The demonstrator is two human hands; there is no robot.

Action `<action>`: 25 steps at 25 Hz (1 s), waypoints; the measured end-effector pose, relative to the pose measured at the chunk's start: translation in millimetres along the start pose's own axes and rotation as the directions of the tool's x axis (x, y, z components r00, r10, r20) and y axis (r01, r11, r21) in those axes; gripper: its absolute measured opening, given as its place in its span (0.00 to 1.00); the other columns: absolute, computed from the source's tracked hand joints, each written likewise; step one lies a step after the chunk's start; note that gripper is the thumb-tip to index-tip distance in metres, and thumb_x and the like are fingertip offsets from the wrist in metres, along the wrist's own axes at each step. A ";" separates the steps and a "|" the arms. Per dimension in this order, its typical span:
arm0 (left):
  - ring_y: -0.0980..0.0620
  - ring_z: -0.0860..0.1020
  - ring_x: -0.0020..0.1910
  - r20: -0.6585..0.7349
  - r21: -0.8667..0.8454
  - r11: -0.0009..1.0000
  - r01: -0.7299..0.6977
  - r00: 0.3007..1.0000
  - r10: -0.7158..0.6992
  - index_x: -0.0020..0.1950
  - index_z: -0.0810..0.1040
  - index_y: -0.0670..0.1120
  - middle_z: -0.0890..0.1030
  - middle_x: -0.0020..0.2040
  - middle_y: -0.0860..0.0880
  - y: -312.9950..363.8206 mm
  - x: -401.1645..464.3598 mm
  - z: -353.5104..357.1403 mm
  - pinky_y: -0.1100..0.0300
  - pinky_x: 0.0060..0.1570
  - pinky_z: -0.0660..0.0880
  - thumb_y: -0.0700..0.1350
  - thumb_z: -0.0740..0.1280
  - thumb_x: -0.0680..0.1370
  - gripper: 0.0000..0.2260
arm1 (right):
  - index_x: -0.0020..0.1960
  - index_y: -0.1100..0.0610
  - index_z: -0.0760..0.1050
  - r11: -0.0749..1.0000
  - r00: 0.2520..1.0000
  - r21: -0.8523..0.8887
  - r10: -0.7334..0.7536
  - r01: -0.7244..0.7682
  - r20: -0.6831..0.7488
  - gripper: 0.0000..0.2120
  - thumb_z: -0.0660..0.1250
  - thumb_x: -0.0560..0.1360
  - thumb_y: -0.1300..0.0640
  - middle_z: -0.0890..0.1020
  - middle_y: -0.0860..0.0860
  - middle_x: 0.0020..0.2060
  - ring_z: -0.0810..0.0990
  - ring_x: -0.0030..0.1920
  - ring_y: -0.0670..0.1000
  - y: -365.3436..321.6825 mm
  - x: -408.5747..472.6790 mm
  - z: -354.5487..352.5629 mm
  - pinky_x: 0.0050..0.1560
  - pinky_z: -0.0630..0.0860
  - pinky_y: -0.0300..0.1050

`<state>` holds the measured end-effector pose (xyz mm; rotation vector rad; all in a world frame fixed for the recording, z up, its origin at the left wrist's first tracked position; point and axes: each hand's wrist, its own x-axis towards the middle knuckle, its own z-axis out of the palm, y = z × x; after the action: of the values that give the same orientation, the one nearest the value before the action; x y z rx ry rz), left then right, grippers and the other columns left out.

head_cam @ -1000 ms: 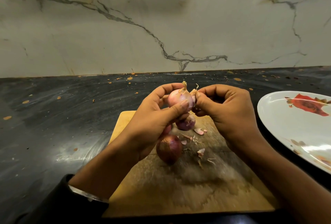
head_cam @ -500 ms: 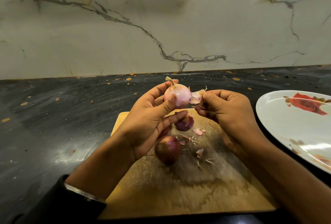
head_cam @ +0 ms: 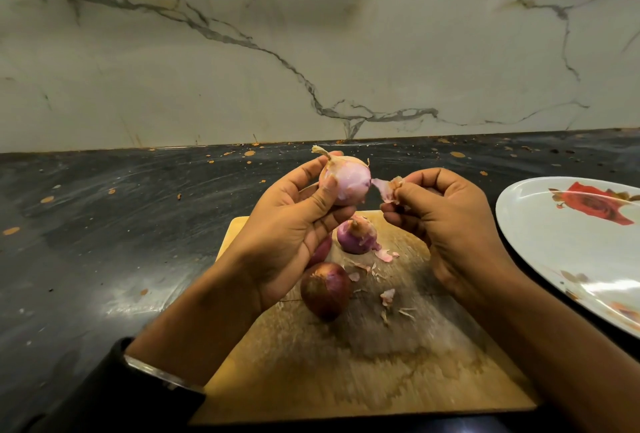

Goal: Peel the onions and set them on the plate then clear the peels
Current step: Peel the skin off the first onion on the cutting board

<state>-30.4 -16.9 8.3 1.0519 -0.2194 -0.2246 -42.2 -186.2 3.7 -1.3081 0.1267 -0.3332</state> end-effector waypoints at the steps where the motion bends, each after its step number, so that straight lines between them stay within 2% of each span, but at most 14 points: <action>1: 0.47 0.82 0.53 0.001 0.001 1.000 0.001 1.000 -0.001 0.63 0.78 0.45 0.84 0.56 0.42 0.3 0.2 -0.5 0.59 0.51 0.81 0.40 0.66 0.71 0.19 | 0.46 0.61 0.77 1.000 1.000 -0.016 0.014 -0.014 -0.006 0.03 0.71 0.76 0.66 0.82 0.53 0.32 0.82 0.32 0.50 1.2 0.6 -0.6 0.35 0.83 0.40; 5: 0.46 0.82 0.55 0.022 0.023 1.000 0.012 1.000 -0.013 0.69 0.74 0.44 0.82 0.60 0.40 -0.8 -0.3 -1.0 0.58 0.52 0.82 0.39 0.66 0.72 0.24 | 0.50 0.59 0.80 0.990 0.999 -0.138 0.035 -0.033 0.012 0.06 0.67 0.78 0.67 0.81 0.56 0.38 0.80 0.32 0.47 6.1 3.0 -1.9 0.34 0.80 0.39; 9: 0.46 0.83 0.56 0.021 0.019 1.000 0.018 1.000 -0.018 0.68 0.75 0.43 0.83 0.60 0.41 -1.1 0.0 -2.0 0.54 0.54 0.81 0.37 0.67 0.71 0.24 | 0.42 0.58 0.83 0.973 0.999 -0.229 0.005 0.006 0.044 0.11 0.64 0.78 0.67 0.80 0.53 0.33 0.77 0.31 0.46 7.1 3.4 -2.9 0.32 0.78 0.38; 13: 0.45 0.83 0.55 0.013 -0.002 1.000 0.018 1.000 -0.018 0.68 0.75 0.42 0.82 0.60 0.39 -1.3 0.0 -1.5 0.55 0.54 0.81 0.37 0.67 0.72 0.23 | 0.41 0.61 0.81 0.952 0.999 -0.307 0.000 0.015 0.048 0.10 0.64 0.78 0.66 0.78 0.51 0.29 0.76 0.30 0.45 8.1 3.5 -5.3 0.30 0.75 0.37; 15: 0.45 0.84 0.54 0.009 0.005 1.000 0.014 1.000 -0.014 0.68 0.75 0.42 0.82 0.60 0.39 0.3 0.0 -1.8 0.55 0.54 0.81 0.37 0.67 0.72 0.23 | 0.39 0.61 0.80 0.924 0.998 -0.381 -0.001 0.024 0.061 0.13 0.61 0.77 0.66 0.77 0.51 0.27 0.75 0.29 0.45 6.5 3.3 -5.8 0.30 0.74 0.38; 18: 0.45 0.84 0.55 0.007 0.025 1.000 0.011 1.000 -0.011 0.68 0.75 0.42 0.82 0.60 0.40 1.7 -0.1 -2.7 0.54 0.54 0.81 0.37 0.67 0.71 0.24 | 0.32 0.60 0.78 0.835 0.985 -0.544 0.012 0.086 0.174 0.18 0.58 0.77 0.63 0.75 0.51 0.26 0.72 0.28 0.45 2.8 -1.2 -2.5 0.31 0.72 0.44; 21: 0.46 0.84 0.54 0.008 0.043 0.999 0.008 1.000 -0.009 0.67 0.76 0.42 0.82 0.60 0.40 1.2 0.1 -1.9 0.54 0.54 0.81 0.36 0.67 0.71 0.24 | 0.30 0.63 0.76 0.751 0.963 -0.635 -0.002 0.180 0.271 0.21 0.62 0.79 0.54 0.77 0.57 0.27 0.72 0.29 0.47 1.3 -7.5 0.7 0.36 0.72 0.52; 25: 0.47 0.84 0.52 0.007 0.056 0.998 0.007 1.000 -0.008 0.67 0.76 0.43 0.83 0.58 0.41 2.0 0.1 -3.7 0.56 0.51 0.82 0.36 0.67 0.71 0.24 | 0.40 0.55 0.84 0.746 0.950 -0.619 -0.057 0.245 0.307 0.08 0.67 0.75 0.58 0.85 0.54 0.34 0.83 0.37 0.53 -0.6 -8.0 -0.2 0.45 0.80 0.53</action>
<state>-29.1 -12.9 8.3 1.1076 -0.2294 -0.2300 -49.9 -184.0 3.5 -2.0630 -0.1143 -0.2500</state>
